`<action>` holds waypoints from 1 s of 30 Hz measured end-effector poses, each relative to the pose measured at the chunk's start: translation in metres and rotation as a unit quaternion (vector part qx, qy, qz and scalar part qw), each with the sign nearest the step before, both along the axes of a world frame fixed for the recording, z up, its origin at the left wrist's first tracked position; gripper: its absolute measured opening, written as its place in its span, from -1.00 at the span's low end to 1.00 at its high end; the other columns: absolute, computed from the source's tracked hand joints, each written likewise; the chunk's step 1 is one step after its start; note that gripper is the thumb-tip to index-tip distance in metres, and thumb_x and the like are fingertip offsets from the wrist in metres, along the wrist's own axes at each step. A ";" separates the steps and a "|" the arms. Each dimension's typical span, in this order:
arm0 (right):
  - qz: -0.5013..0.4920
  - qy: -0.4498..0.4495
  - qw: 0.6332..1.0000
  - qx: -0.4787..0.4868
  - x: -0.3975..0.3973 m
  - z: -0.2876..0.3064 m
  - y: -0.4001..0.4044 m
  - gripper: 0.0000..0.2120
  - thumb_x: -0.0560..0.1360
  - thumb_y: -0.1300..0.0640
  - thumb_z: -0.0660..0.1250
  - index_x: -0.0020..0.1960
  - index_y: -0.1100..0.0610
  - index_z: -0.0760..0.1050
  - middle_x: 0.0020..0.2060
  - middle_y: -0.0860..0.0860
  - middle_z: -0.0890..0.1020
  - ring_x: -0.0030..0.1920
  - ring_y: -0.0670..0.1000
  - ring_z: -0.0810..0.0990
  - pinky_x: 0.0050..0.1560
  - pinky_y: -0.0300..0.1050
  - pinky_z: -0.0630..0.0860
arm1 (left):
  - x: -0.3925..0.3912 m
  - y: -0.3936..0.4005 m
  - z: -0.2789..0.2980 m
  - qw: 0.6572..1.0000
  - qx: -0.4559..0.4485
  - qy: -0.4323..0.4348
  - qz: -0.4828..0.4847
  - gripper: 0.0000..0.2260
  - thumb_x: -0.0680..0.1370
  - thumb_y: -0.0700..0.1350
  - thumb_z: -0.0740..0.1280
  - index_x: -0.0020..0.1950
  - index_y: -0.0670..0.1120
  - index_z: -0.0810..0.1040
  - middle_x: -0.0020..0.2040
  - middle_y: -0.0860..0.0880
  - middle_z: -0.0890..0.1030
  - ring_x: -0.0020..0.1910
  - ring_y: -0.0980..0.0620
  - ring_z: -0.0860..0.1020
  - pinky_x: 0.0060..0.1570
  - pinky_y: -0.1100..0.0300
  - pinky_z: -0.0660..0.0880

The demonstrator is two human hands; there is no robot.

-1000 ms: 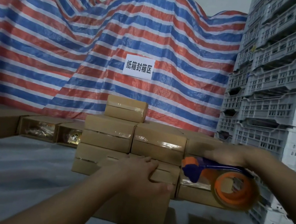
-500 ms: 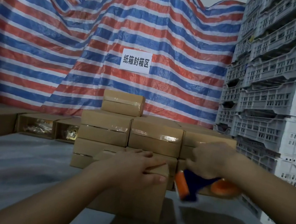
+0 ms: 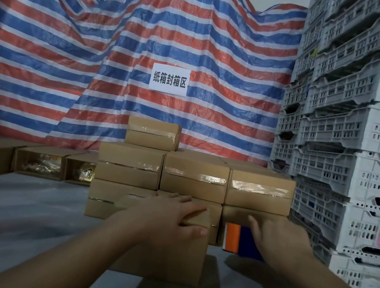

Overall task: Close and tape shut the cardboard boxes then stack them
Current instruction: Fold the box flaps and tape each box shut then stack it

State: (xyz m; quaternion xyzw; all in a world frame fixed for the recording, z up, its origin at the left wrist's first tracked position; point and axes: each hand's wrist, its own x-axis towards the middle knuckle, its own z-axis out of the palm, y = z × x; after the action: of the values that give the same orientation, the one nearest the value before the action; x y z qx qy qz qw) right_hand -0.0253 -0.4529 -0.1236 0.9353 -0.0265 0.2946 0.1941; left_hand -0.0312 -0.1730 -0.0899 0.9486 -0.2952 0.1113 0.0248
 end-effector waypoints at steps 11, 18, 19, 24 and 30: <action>-0.028 0.001 0.995 0.094 -0.008 -0.032 0.008 -0.52 0.66 -0.27 -0.05 -0.08 -0.02 0.51 -0.20 -0.07 0.61 -0.21 -0.06 0.61 -0.29 -0.13 0.42 | 0.003 0.000 -0.005 0.999 -0.038 -0.027 -0.011 -0.40 0.52 0.42 0.08 0.51 0.26 0.10 0.51 0.16 0.27 0.42 0.08 0.28 0.33 -0.03 0.25; 0.296 0.012 0.802 0.518 -0.010 0.041 0.074 -0.71 0.68 -0.19 0.02 0.13 -0.16 0.50 0.04 -0.17 0.57 0.02 -0.23 0.50 0.01 -0.25 0.38 | 0.004 0.001 -0.006 0.998 -0.049 -0.029 -0.012 -0.37 0.47 0.45 0.16 0.46 0.20 0.18 0.38 0.11 0.43 0.25 0.09 0.43 0.11 0.14 0.34; 0.317 0.038 0.744 0.587 -0.008 0.048 0.088 -0.66 0.68 -0.20 0.01 0.29 -0.16 0.46 0.18 -0.15 0.54 0.15 -0.19 0.47 0.12 -0.21 0.34 | 0.004 0.000 -0.005 0.998 -0.053 -0.025 -0.013 -0.32 0.45 0.45 0.19 0.48 0.19 0.16 0.38 0.10 0.43 0.25 0.09 0.44 0.10 0.15 0.36; 0.311 0.128 0.627 0.702 0.002 0.037 0.136 -0.46 0.68 -0.24 -0.07 0.59 -0.06 0.20 0.54 -0.02 0.30 0.50 0.02 0.28 0.34 -0.02 0.23 | 0.007 -0.001 -0.006 0.998 -0.051 -0.031 0.001 -0.18 0.44 0.43 0.24 0.56 0.09 0.05 0.45 0.04 0.41 0.31 0.05 0.45 0.28 0.04 0.42; 0.323 0.097 0.520 0.785 0.000 0.018 0.136 -0.50 0.67 -0.24 -0.02 0.51 -0.06 0.35 0.44 0.03 0.42 0.24 -0.03 0.46 0.24 -0.06 0.37 | 0.013 -0.002 -0.014 0.995 -0.072 -0.061 0.018 -0.15 0.39 0.44 0.27 0.55 0.10 0.06 0.46 0.05 0.38 0.34 0.03 0.42 0.25 0.05 0.38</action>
State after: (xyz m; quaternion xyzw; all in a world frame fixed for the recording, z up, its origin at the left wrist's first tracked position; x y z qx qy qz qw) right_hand -0.0254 -0.3169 -0.1052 0.6757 0.0758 0.1040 -0.7258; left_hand -0.0182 -0.1749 -0.1036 0.9410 -0.2699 0.1905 0.0733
